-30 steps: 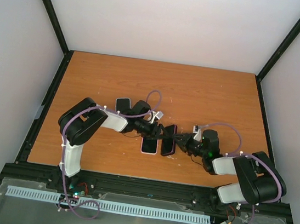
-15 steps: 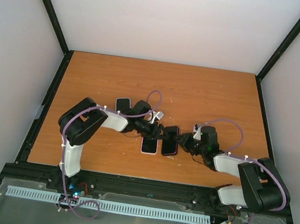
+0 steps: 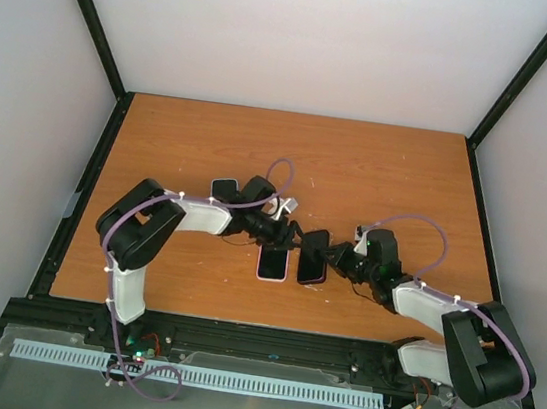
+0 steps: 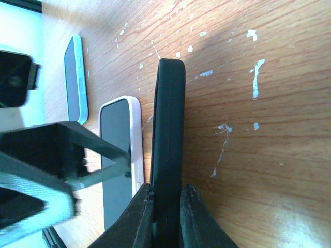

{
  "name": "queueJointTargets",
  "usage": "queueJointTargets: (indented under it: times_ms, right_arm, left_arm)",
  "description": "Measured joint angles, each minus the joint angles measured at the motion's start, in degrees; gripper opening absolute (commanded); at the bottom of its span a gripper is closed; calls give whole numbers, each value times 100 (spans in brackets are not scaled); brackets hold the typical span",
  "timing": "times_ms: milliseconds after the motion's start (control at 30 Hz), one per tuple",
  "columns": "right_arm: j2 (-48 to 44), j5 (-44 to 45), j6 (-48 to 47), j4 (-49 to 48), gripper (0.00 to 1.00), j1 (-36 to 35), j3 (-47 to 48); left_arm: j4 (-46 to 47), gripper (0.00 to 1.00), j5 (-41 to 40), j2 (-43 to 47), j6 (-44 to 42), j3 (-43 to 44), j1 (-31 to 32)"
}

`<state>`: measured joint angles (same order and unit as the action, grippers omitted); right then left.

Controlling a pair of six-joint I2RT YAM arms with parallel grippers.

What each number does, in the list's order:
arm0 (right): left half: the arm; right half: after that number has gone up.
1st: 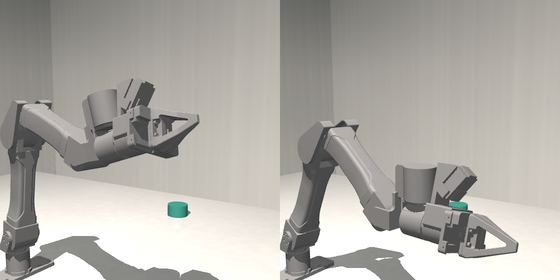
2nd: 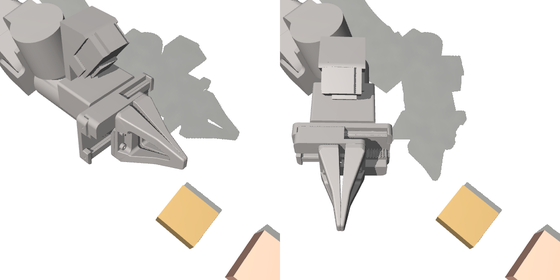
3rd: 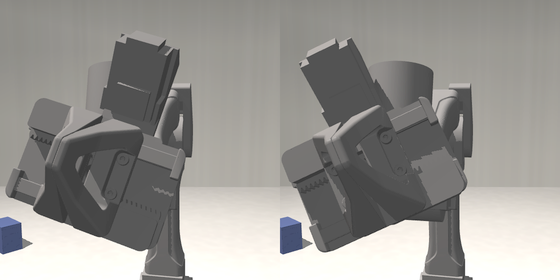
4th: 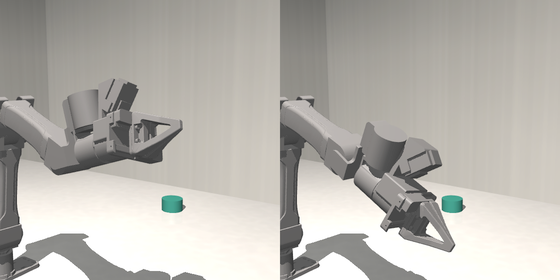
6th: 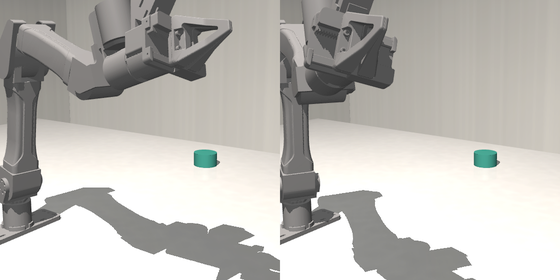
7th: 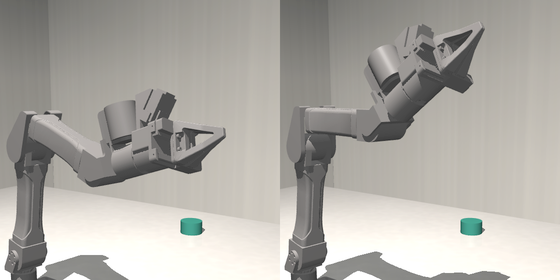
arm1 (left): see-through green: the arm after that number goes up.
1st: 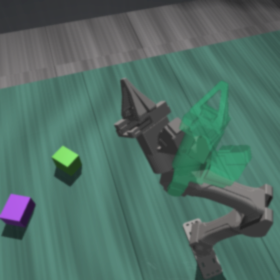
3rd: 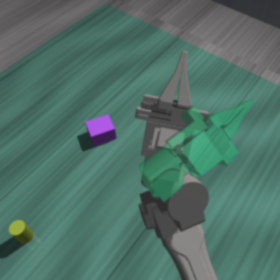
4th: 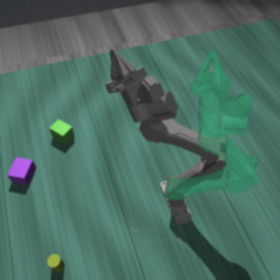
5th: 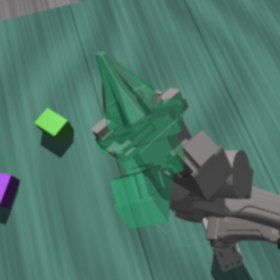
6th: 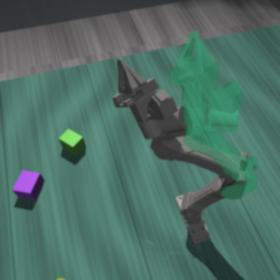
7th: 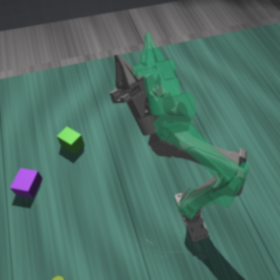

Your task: Put the phone into the phone case

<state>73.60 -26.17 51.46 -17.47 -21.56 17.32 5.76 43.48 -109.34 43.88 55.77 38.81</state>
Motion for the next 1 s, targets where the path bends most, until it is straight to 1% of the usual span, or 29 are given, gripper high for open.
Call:
queueJointTargets:
  times_ms: [133, 233, 400, 567, 733, 833, 867, 900, 1000]
  right_arm:
    - [-332, 92, 26, 289, 3, 0, -2]
    - [-643, 96, 48, 398, 3, 0, -2]
    - [-1014, -190, 175, 302, 3, 0, -2]
    - [-1123, -667, 483, -227, 3, -7, -2]
    - [-1137, -1043, 990, -1123, 3, -31, -24]
    - [-1126, -1161, 1401, -1869, 3, -44, -116]
    - [-1075, -1204, 1611, -2277, 3, -66, -168]
    - [-1058, -1213, 1657, -2345, 3, -74, -173]
    - [-852, -1222, 1993, -2955, 3, -164, -181]
  left_arm:
    - [-269, 75, -28, 540, -85, 13, -177]
    - [-387, 79, -22, 968, -181, 42, -404]
    - [-490, 82, -24, 1676, -297, -4, -787]
    - [-490, 84, 98, 2371, -308, -341, -896]
    - [-68, 81, 605, 2887, -83, -946, -920]
    - [391, 77, 898, 2970, 157, -1209, -920]
    - [533, 75, 975, 2970, 243, -1268, -920]
    - [772, 73, 1075, 2968, 363, -1360, -920]
    - [1504, 66, 1364, 2887, 774, -1622, -918]
